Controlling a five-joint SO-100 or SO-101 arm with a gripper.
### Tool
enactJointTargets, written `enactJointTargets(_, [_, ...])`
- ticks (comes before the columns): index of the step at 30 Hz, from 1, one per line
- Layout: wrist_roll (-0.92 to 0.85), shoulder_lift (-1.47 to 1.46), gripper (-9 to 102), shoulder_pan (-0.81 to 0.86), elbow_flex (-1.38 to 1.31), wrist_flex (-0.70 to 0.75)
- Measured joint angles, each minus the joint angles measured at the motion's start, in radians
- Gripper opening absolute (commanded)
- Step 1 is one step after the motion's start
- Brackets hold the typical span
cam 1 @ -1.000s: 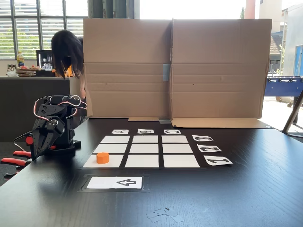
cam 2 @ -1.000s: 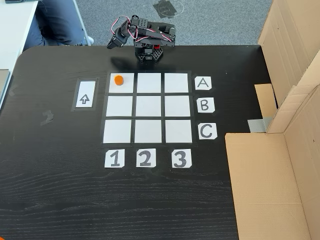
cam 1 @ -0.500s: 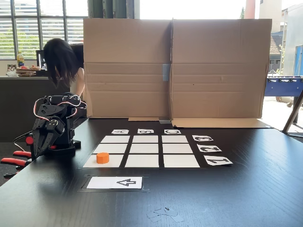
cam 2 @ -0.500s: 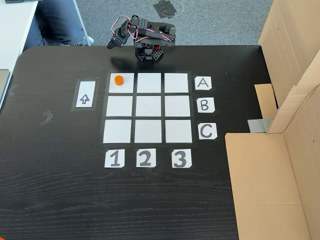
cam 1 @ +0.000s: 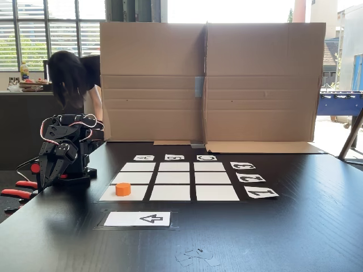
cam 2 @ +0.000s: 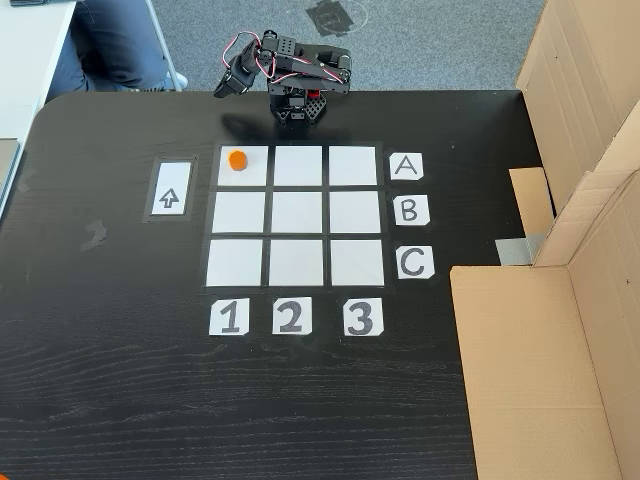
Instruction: Pick up the round, orange token and place it in the grid on square A1.
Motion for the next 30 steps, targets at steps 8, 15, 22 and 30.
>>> enactJointTargets(8, [0.0, 0.0, 0, 0.011, 0.0, 0.0])
enactJointTargets(15, [0.0, 0.0, 0, 0.011, 0.0, 0.0])
enactJointTargets(22, [0.0, 0.0, 0, 0.011, 0.0, 0.0])
enactJointTargets(30, [0.0, 0.0, 0, 0.011, 0.0, 0.0])
